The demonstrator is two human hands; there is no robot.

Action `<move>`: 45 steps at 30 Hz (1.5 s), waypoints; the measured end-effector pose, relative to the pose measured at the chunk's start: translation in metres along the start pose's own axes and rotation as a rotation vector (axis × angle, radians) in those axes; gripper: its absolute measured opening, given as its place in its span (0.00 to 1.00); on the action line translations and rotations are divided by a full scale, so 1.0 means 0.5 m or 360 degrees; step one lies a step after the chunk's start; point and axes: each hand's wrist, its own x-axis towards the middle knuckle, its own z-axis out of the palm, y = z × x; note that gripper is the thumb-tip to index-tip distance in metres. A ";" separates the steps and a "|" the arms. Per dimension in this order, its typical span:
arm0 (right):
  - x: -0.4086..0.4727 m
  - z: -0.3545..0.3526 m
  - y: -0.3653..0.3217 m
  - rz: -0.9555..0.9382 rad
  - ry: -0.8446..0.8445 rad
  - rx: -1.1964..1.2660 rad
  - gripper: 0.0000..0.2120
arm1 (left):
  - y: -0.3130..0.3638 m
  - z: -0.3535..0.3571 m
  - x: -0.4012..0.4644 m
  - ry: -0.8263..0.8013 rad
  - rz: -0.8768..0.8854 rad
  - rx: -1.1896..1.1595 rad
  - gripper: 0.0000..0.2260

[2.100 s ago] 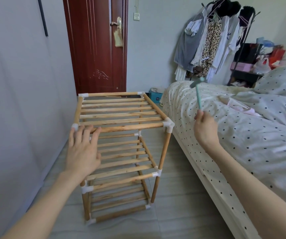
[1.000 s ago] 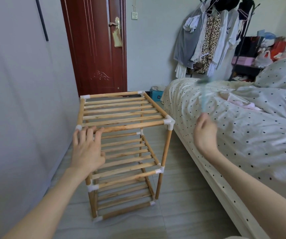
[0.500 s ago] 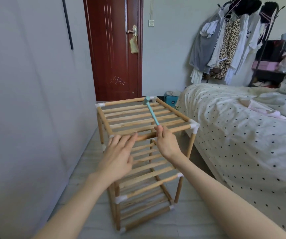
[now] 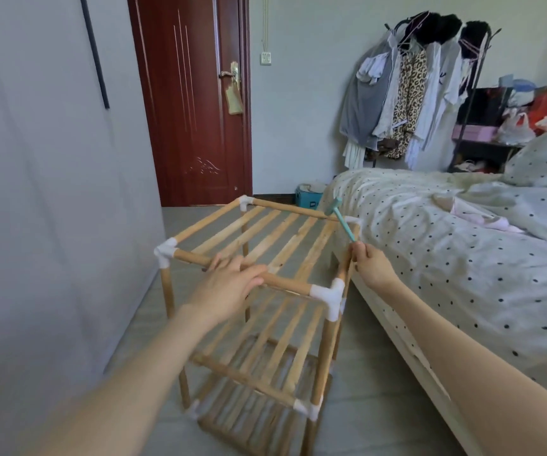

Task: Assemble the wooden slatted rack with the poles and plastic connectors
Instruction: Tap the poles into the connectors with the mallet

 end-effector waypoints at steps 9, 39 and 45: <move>-0.087 -0.110 0.036 0.0017 0.0206 -0.0148 0.20 | 0.174 0.059 0.083 0.0282 -0.0225 0.0273 0.19; -0.132 -0.158 0.055 0.0290 0.0093 -0.0283 0.19 | 0.142 0.044 0.033 0.0112 -0.0125 0.0092 0.32; -0.128 -0.161 0.041 0.0100 0.0380 0.0258 0.21 | 0.142 0.037 0.035 0.0072 -0.0121 0.0070 0.32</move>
